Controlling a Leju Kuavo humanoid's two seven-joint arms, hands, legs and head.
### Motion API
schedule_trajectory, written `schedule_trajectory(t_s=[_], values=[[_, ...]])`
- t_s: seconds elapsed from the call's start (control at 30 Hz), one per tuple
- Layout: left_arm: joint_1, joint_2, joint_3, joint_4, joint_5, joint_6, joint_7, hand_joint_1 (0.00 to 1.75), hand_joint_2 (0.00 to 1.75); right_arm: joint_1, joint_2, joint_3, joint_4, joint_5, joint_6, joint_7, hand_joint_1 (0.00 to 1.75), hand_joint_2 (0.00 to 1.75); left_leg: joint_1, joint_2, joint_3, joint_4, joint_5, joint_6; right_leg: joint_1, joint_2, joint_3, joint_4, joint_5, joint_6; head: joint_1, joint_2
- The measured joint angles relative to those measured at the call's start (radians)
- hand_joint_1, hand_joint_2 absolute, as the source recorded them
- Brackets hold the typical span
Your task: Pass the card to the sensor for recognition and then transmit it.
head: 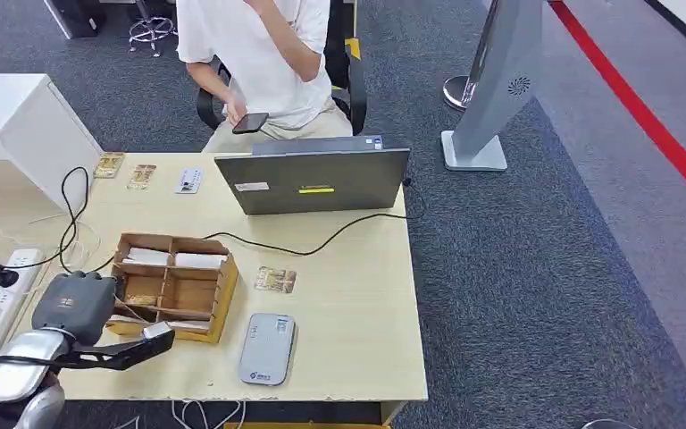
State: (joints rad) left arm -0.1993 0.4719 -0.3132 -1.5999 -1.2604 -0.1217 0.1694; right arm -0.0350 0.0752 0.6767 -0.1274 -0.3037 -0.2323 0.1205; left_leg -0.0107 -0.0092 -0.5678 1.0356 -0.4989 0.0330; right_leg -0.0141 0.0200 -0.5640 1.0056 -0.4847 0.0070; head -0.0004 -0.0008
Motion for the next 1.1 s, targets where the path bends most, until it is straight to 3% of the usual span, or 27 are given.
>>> schedule_trajectory(t_s=[0.4, 0.8, 0.93, 1.1], values=[[-0.130, 0.025, -0.009, -0.035, 0.043, -0.091, -0.031, 1.75, 1.75, 0.000, 0.000, 0.006, 0.000, -0.004, 0.002, 0.002, 0.00, 1.75, 0.001, 0.000, 0.000, 0.000, 0.000, 0.000, 0.001, 0.000, 0.000, 0.000, 0.000, -0.001, 0.000, 0.000], [-0.331, 0.081, -0.084, -0.038, 0.156, -0.192, -0.020, 1.75, 1.75, -0.006, 0.000, 0.030, 0.004, -0.019, 0.006, 0.022, 0.00, 1.75, 0.001, 0.000, 0.000, 0.000, 0.000, -0.001, 0.001, 0.000, 0.000, 0.000, 0.001, -0.001, 0.000, 0.000], [-0.399, 0.069, -0.112, -0.014, 0.108, -0.172, 0.036, 1.75, 1.75, -0.011, 0.000, 0.044, 0.005, -0.008, 0.011, 0.026, 0.00, 1.75, 0.001, 0.000, 0.000, 0.000, 0.000, -0.001, 0.001, 0.000, 0.000, 0.000, 0.001, -0.002, 0.000, 0.000], [-0.423, 0.038, -0.116, 0.013, 0.022, -0.072, 0.105, 1.75, 1.75, -0.017, -0.001, 0.078, 0.005, 0.021, 0.020, 0.031, 0.00, 1.75, 0.002, 0.001, 0.000, 0.001, 0.000, -0.001, 0.001, 0.001, -0.001, 0.000, 0.002, -0.002, 0.000, 0.000]])
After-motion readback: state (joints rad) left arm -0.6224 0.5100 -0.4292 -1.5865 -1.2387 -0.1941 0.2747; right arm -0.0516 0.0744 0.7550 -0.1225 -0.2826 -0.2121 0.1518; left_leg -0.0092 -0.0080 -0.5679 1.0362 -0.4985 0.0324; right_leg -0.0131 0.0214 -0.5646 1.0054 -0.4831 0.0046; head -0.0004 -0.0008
